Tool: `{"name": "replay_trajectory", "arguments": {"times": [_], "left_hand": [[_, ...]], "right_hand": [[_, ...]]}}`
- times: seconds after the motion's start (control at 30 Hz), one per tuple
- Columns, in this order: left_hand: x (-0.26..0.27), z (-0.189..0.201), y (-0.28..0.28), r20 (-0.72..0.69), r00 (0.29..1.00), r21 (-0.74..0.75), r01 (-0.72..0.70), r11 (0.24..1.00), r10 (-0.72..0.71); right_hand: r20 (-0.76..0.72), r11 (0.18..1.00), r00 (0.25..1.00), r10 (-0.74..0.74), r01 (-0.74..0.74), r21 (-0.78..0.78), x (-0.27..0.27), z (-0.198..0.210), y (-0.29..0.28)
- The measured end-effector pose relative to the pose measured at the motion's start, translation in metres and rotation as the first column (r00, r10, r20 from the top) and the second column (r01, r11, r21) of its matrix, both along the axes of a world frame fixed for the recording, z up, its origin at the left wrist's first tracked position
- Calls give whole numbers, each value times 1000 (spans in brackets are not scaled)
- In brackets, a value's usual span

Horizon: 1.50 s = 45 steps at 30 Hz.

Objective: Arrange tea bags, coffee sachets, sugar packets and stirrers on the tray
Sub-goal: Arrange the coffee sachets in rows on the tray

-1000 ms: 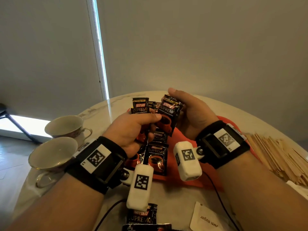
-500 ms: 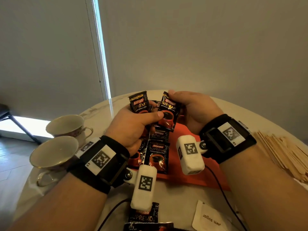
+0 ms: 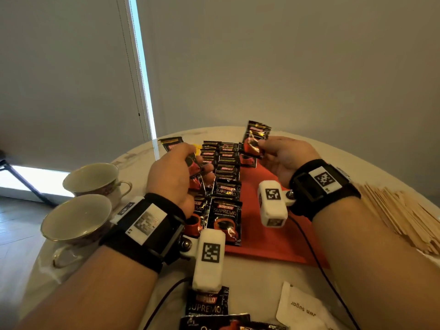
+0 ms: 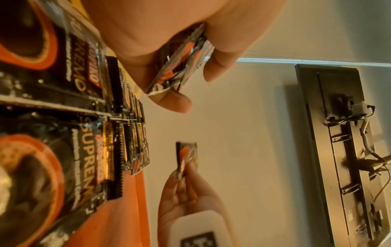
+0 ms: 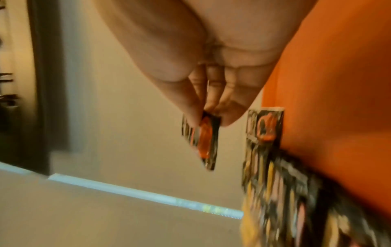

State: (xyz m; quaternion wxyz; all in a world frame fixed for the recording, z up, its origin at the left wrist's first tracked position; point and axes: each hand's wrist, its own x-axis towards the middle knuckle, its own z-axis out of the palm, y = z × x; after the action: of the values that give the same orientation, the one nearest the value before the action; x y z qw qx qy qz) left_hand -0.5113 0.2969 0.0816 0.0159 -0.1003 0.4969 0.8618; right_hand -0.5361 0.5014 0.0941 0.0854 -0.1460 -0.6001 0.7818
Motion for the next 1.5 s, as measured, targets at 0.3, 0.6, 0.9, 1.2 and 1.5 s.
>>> {"name": "replay_trajectory", "arguments": {"times": [0.3,0.6,0.9,1.2,1.5], "left_hand": [[2,3,-2,-39,999,-1,3,1000,-3],[-3,1,-4,-26,999,-3,32,999,-32],[-5,1,-5,-10,999,-7,49,999,-49],[-3,0,-5,-14,998,-11,68,998,-68],[4,4,-3,-48,982,-95,176,980,-181]], "right_hand": [[318,922,934,-163,30,385,-49,-23,28],[340,855,925,-168,-35,517,-61,-27,24],[356,816,916,-185,-59,575,-61,-25,26],[360,851,919,-160,-57,522,-63,-27,29],[213,994,976,39,-61,96,-15,-6,11]]}}
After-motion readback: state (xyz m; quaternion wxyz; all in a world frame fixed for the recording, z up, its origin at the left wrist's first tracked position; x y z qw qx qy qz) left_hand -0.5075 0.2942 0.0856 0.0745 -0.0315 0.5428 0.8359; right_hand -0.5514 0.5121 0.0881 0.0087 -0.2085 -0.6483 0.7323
